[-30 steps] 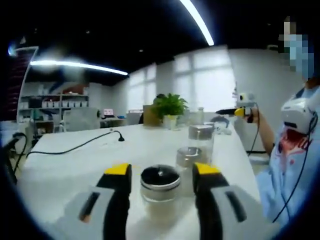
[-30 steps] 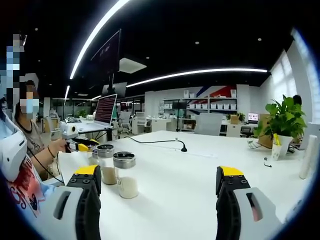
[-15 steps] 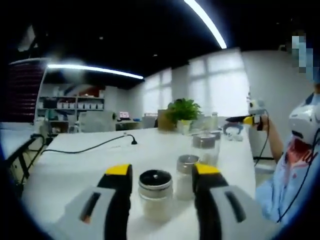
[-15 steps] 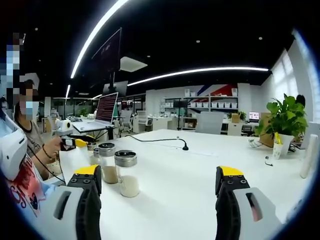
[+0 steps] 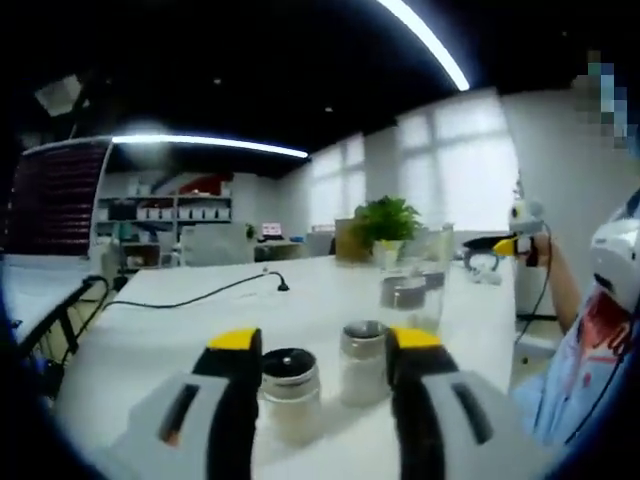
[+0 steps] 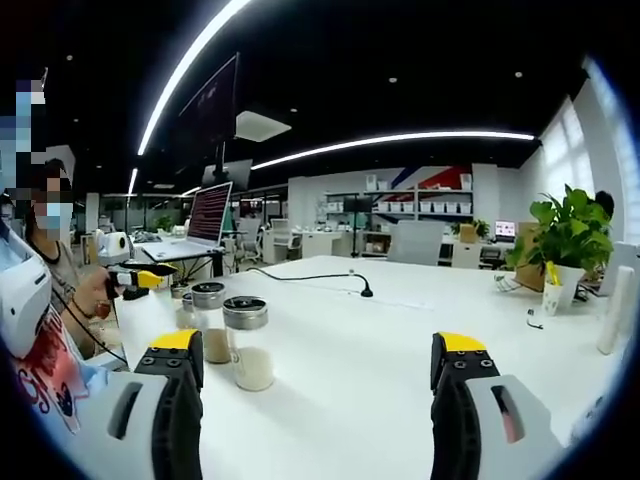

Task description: Rotate the seasoning bottle until the label or dispensing opening points toward the visible target arrow and the bottle remains upright within the marked orientation range

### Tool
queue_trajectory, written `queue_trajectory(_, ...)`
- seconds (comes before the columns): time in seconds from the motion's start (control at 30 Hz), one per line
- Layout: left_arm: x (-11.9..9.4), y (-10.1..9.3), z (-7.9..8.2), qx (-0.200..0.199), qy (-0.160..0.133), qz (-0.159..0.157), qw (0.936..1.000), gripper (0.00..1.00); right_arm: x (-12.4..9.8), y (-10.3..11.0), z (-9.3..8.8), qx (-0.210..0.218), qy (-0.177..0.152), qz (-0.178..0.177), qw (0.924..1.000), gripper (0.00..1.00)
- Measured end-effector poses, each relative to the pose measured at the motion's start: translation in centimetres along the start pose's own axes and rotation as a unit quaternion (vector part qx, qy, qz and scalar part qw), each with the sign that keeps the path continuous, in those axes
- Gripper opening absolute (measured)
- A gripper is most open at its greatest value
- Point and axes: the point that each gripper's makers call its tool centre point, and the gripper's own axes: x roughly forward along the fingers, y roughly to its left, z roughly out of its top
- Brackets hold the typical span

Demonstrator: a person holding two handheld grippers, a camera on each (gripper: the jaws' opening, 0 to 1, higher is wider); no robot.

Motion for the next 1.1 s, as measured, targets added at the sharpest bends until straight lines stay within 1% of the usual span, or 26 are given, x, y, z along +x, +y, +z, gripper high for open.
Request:
queue_trajectory(0.03, 0.1, 0.0, 0.2, -0.007, -0.012, 0.001, 0.9999, 0.52, -0.1, 0.0, 0.1, -0.001, -0.001, -0.001, 1.0000, 0.98)
queue_trajectory(0.07, 0.1, 0.0, 0.2, -0.009, -0.016, 0.000, 0.9998, 0.51, -0.1, 0.0, 0.1, -0.002, -0.002, -0.001, 1.0000, 0.98)
queue_trajectory(0.1, 0.2, 0.0, 0.1, -0.021, -0.020, 0.003, 0.9996, 0.51, -0.1, 0.0, 0.1, -0.003, -0.002, 0.000, 1.0000, 0.98)
queue_trajectory(0.13, 0.2, 0.1, 0.1, -0.024, -0.021, 0.009, 0.9995, 0.51, -0.2, 0.0, 0.1, -0.003, -0.001, 0.000, 1.0000, 0.98)
queue_trajectory(0.27, 0.4, 0.0, 0.1, -0.011, -0.018, 0.032, 0.9993, 0.52, -0.1, -0.1, 0.2, -0.003, -0.001, -0.001, 1.0000, 0.98)
queue_trajectory(0.37, 0.4, 0.2, 0.2, 0.011, -0.019, 0.068, 0.9974, 0.51, -0.1, 0.0, 0.1, -0.004, 0.001, 0.000, 1.0000, 0.98)
queue_trajectory(0.47, 0.5, 0.3, 0.0, 0.016, -0.018, 0.088, 0.9959, 0.50, -0.1, 0.1, 0.1, -0.005, 0.000, 0.000, 1.0000, 0.98)
queue_trajectory(0.53, 0.6, 0.4, -0.2, 0.008, -0.016, 0.093, 0.9955, 0.47, -0.1, 0.1, 0.2, -0.005, -0.002, 0.000, 1.0000, 0.98)
queue_trajectory(0.6, 0.7, 0.4, -0.6, 0.016, -0.010, 0.099, 0.9949, 0.45, -0.2, 0.1, 0.2, -0.004, -0.002, 0.001, 1.0000, 0.98)
queue_trajectory(0.73, 0.7, 0.8, -0.8, 0.012, -0.012, 0.124, 0.9922, 0.45, -0.1, 0.1, 0.1, -0.004, -0.001, 0.002, 1.0000, 0.98)
queue_trajectory(0.8, 0.6, 1.4, -0.7, 0.010, -0.022, 0.152, 0.9881, 0.45, -0.1, 0.1, 0.1, -0.004, 0.000, 0.002, 1.0000, 0.97)
queue_trajectory(0.83, 0.6, 1.5, -0.8, 0.009, -0.022, 0.159, 0.9869, 0.45, -0.1, 0.1, 0.1, -0.003, 0.001, 0.002, 1.0000, 0.97)
queue_trajectory(0.87, 0.7, 1.6, -0.9, 0.007, -0.021, 0.164, 0.9863, 0.45, -0.1, 0.1, 0.1, -0.002, 0.000, 0.002, 1.0000, 0.97)
queue_trajectory(0.93, 0.9, 1.8, -1.6, 0.000, -0.004, 0.169, 0.9856, 0.45, -0.1, 0.1, 0.2, -0.001, -0.003, 0.001, 1.0000, 0.97)
queue_trajectory(1.03, 1.2, 1.8, -1.5, -0.004, -0.016, 0.177, 0.9841, 0.45, -0.1, 0.1, 0.2, -0.002, -0.003, 0.000, 1.0000, 0.97)
queue_trajectory(1.1, 1.3, 2.4, -1.6, -0.001, -0.018, 0.198, 0.9801, 0.45, -0.1, 0.1, 0.2, -0.002, -0.003, 0.000, 1.0000, 0.97)
